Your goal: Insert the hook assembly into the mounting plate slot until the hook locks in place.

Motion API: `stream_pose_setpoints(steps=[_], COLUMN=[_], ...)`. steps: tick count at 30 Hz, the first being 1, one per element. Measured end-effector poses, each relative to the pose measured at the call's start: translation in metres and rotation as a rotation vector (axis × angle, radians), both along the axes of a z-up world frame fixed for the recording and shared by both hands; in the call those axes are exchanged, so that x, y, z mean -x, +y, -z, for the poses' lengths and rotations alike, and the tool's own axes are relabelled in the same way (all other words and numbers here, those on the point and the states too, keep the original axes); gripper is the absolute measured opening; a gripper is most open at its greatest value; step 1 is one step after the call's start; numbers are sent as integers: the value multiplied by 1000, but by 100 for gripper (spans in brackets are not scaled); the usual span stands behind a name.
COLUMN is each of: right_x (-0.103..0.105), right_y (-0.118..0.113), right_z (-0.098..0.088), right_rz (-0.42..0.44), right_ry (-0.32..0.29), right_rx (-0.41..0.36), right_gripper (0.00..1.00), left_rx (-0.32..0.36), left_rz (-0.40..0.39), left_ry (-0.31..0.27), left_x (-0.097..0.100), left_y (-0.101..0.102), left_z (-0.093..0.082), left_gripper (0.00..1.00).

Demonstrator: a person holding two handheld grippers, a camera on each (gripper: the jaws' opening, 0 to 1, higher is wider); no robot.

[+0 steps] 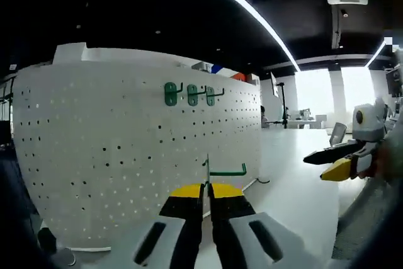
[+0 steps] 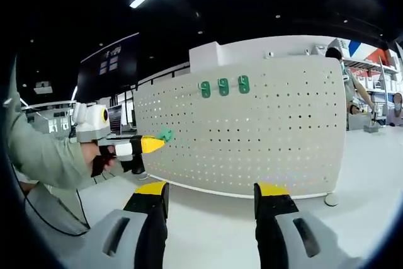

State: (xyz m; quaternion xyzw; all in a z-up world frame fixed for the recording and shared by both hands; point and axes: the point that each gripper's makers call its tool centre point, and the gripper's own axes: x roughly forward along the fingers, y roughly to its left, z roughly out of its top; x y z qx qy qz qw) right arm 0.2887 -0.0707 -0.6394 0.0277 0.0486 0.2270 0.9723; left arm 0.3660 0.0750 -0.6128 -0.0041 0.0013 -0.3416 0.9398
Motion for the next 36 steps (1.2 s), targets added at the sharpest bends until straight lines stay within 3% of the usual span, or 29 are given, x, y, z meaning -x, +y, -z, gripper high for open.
stream_pose_setpoints(steps=[10, 15, 24, 29, 36], right_x=[2, 2, 6, 10, 11], right_y=[8, 4, 6, 16, 35], right_z=[4, 4, -1, -9, -18], right_rz=[-29, -20, -22, -49, -95], right_ry=[11, 22, 43, 57, 59], right_rx=[24, 22, 6, -33, -59], right_gripper=[51, 48, 43, 36, 30], left_rx=[176, 206, 242, 235, 240], left_rz=[-33, -47, -37, -19, 2], left_ry=[-32, -7, -13, 3, -9], left_x=[20, 22, 29, 33, 36], left_y=[9, 11, 8, 6, 4], left_z=[-6, 4, 7, 16, 15], left_gripper=[3, 3, 3, 3, 3])
